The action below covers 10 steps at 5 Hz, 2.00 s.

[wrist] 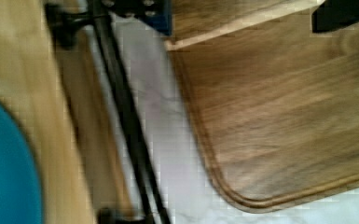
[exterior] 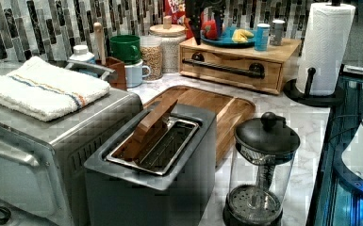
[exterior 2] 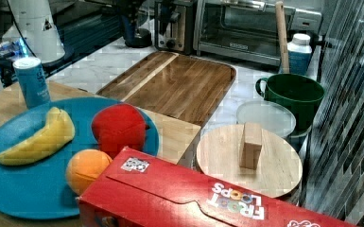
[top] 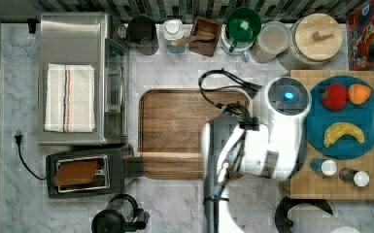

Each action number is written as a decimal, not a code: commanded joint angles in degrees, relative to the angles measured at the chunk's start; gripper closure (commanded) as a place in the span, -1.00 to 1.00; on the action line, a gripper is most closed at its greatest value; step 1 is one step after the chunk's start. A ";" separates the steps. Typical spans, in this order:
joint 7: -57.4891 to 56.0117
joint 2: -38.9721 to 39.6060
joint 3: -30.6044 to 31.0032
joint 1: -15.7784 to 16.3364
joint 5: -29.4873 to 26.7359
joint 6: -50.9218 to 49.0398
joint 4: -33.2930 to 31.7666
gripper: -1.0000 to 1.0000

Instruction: Open the drawer.

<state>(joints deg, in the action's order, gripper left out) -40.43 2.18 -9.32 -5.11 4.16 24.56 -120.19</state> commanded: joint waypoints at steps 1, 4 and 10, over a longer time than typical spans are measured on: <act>-15.19 -0.83 -3.15 -2.55 -0.11 6.70 -0.62 -1.00; -14.25 0.23 -3.69 -1.49 -0.94 13.78 -4.49 -1.00; -10.08 3.98 -4.95 -2.55 4.31 39.57 -18.75 -1.00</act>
<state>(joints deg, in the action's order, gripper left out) -53.66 6.69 -14.21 -8.38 7.22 61.72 -138.43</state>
